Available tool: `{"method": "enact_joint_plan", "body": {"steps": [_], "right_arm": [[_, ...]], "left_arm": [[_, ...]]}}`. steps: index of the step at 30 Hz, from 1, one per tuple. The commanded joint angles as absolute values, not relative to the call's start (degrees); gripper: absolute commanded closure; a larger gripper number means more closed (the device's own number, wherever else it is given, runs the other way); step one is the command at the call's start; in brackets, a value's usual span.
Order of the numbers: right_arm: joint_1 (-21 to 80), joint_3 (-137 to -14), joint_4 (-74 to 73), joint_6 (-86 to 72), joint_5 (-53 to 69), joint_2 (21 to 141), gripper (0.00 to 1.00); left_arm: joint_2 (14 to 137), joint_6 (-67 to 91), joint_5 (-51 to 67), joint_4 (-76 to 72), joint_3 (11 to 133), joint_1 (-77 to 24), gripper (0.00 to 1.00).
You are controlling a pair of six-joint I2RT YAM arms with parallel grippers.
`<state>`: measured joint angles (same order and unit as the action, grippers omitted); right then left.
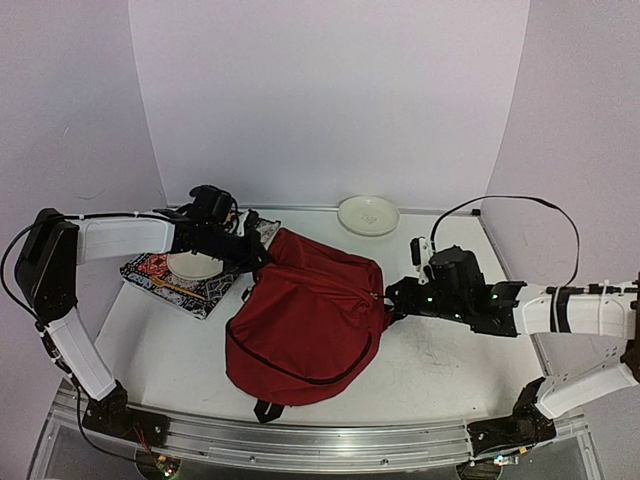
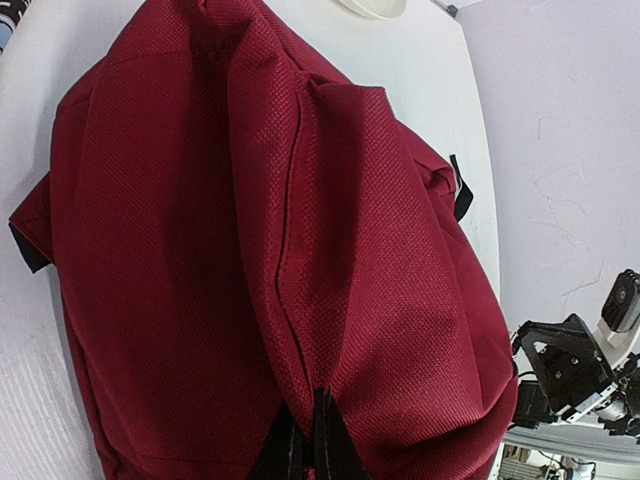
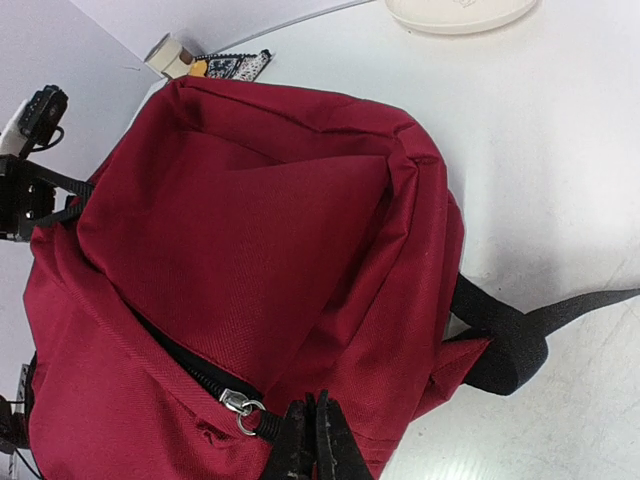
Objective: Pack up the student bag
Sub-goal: Zip the lower front pocket of the student bag, then reset both arms
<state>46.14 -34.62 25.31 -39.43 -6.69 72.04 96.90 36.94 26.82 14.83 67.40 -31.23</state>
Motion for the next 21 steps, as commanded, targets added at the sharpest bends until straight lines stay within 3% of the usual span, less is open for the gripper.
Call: {"method": "enact_joint_plan", "body": {"steps": [1,4,6,14,21], "right_arm": [[43.2,-37.7,16.7,-33.3,-14.0,69.3,0.97],[42.8,-40.1,16.5,-31.3,-14.0,68.1,0.82],[42.7,-41.6,16.0,-30.2,-14.6,66.8,0.68],[42.5,-44.3,9.1,-26.2,-20.3,58.9,0.29],[42.5,-43.4,2.2,-24.2,-26.5,45.9,0.08]], "left_arm": [[97.0,38.4,23.0,11.0,68.3,-30.9,1.00],[95.4,38.9,21.3,10.9,68.9,-31.1,0.92],[92.8,38.7,18.1,10.9,68.4,-31.0,0.80],[81.2,35.6,11.5,13.4,65.6,-28.4,0.36],[66.9,30.8,1.5,20.3,62.0,-26.2,0.06]]}}
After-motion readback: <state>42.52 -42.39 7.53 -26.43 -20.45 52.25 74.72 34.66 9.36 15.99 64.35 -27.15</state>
